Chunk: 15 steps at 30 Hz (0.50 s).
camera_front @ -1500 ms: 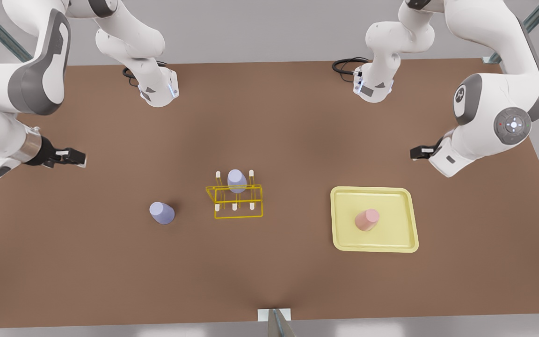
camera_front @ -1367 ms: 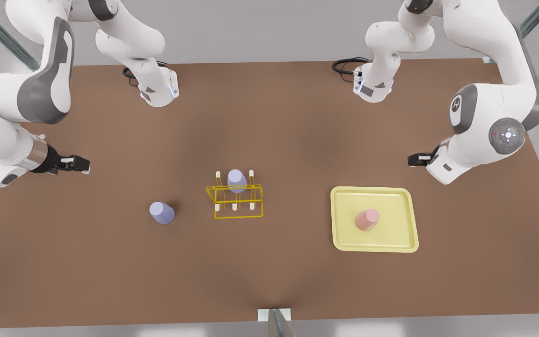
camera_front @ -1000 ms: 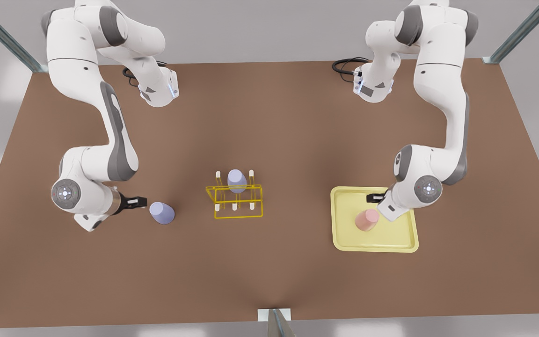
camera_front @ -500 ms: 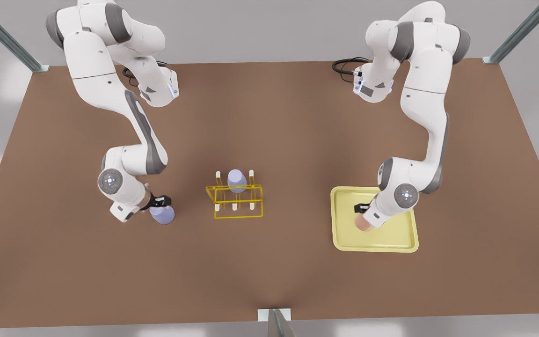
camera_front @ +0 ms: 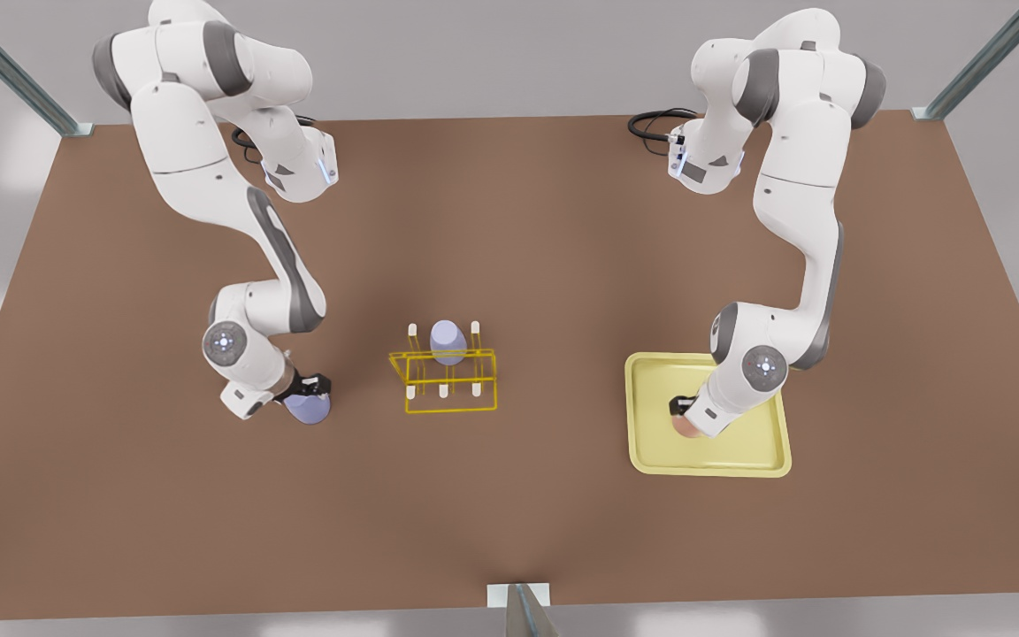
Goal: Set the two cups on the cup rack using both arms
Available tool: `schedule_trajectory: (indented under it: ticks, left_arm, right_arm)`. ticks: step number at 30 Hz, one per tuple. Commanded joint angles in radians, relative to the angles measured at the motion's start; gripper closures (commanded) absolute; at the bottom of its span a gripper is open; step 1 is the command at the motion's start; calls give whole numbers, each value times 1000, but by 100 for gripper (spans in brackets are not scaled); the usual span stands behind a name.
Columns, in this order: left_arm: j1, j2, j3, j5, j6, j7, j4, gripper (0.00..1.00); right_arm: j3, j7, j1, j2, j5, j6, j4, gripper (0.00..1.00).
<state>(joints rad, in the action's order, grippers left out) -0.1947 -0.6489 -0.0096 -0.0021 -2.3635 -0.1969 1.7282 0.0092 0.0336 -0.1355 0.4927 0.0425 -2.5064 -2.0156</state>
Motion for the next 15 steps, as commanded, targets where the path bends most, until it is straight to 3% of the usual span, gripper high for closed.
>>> schedule_trajectory:
  ticks: [1, 15]
  left_arm:
    - [0, 2, 0, 1, -19, -27, -1, 11]
    - [0, -43, -26, -4, -14, -62, -41, 14]
  right_arm:
    - [0, 3, 1, 9, 2, -12, 0, 0]
    - [14, 11, 1, 4, 0, -15, 5, 0]
